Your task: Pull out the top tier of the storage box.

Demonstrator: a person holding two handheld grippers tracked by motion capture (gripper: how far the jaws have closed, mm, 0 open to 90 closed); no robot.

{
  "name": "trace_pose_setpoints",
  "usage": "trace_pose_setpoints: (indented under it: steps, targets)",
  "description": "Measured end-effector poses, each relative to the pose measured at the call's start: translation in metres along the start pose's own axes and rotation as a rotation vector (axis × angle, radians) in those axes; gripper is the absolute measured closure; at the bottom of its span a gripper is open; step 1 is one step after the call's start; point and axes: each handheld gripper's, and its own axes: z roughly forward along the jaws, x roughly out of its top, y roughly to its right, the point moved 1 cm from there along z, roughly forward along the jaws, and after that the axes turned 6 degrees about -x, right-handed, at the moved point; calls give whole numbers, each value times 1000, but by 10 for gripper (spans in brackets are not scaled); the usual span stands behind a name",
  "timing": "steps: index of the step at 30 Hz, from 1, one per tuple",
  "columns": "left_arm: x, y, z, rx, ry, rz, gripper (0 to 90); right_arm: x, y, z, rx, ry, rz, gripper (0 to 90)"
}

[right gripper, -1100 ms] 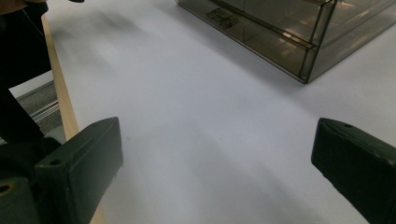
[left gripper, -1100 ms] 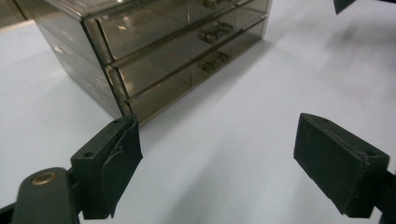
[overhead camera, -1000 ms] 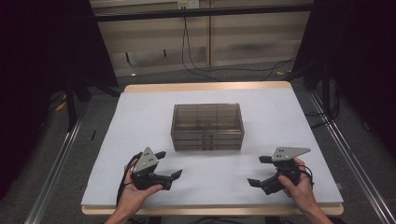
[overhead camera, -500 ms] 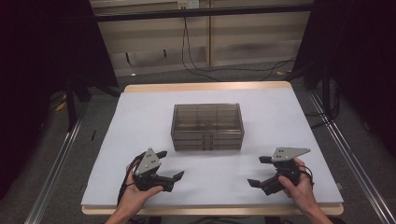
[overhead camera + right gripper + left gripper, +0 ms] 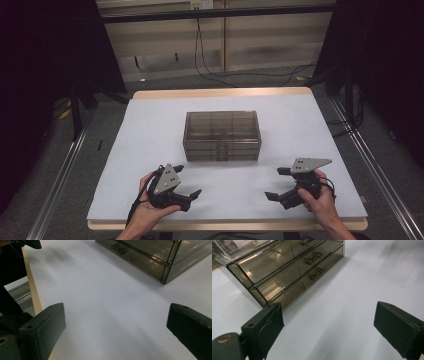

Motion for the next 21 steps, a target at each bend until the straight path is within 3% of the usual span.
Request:
trace_pose_setpoints:
  steps: [4, 5, 16, 21]
  targets:
    - [1, 1, 2, 9, -18, 14, 98, 0, 0, 0, 0, -1, 2, 18]
    - [1, 1, 3, 29, -29, 43, 119, 0, 0, 0, 0, -1, 2, 19]
    - [7, 8, 9, 92, -39, 163, 141, 0, 0, 1, 4, -2, -2, 19]
    - [13, 9, 7, 96, -45, 208, 175, 0, 0, 1, 5, -3, -2, 18]
